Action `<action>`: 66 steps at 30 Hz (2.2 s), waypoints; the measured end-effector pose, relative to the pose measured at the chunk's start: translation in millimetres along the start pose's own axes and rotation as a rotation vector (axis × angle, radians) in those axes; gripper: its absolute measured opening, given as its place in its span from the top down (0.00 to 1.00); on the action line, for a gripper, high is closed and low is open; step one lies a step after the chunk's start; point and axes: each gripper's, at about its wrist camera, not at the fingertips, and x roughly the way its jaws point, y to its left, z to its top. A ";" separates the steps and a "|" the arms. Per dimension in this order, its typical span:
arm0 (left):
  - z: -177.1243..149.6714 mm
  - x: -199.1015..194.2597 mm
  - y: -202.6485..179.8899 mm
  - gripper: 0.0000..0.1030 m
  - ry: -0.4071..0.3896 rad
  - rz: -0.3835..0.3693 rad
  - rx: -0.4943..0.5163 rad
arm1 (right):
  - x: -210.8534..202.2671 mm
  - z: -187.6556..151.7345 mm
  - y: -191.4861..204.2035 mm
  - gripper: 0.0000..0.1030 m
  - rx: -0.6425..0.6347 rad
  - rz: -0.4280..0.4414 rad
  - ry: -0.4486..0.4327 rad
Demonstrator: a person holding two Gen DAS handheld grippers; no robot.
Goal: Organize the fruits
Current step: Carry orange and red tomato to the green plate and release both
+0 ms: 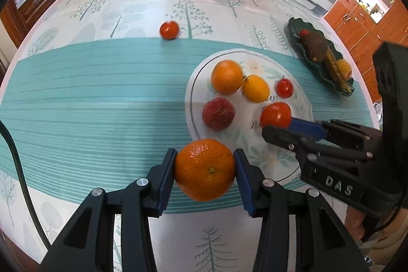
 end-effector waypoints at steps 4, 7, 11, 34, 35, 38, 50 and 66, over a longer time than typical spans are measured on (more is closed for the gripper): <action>15.6 -11.7 -19.4 0.58 -0.012 -0.007 0.044 | -23.2 -2.0 -6.5 0.70 0.007 -0.010 -0.032; 30.0 -20.7 -40.3 0.58 -0.024 -0.026 0.086 | -46.4 -3.2 -16.3 0.70 0.020 -0.026 -0.067; 54.0 -32.4 -73.1 0.58 -0.042 -0.056 0.149 | -82.7 -2.2 -39.7 0.70 0.058 -0.068 -0.119; 263.0 -11.5 -281.2 0.58 -0.127 -0.087 0.438 | -208.9 120.8 -241.7 0.70 0.110 -0.333 -0.271; 268.6 2.5 -285.2 0.58 -0.107 -0.085 0.438 | -197.8 124.1 -252.4 0.70 0.127 -0.326 -0.252; 275.1 42.1 -292.2 0.58 -0.048 -0.063 0.431 | -163.2 126.4 -277.4 0.70 0.179 -0.289 -0.193; 276.0 154.1 -292.1 0.58 0.113 -0.004 0.384 | -71.9 110.9 -310.0 0.70 0.208 -0.211 -0.041; 272.1 182.6 -291.8 0.45 0.167 0.010 0.389 | -50.1 112.1 -309.8 0.57 0.161 -0.208 -0.036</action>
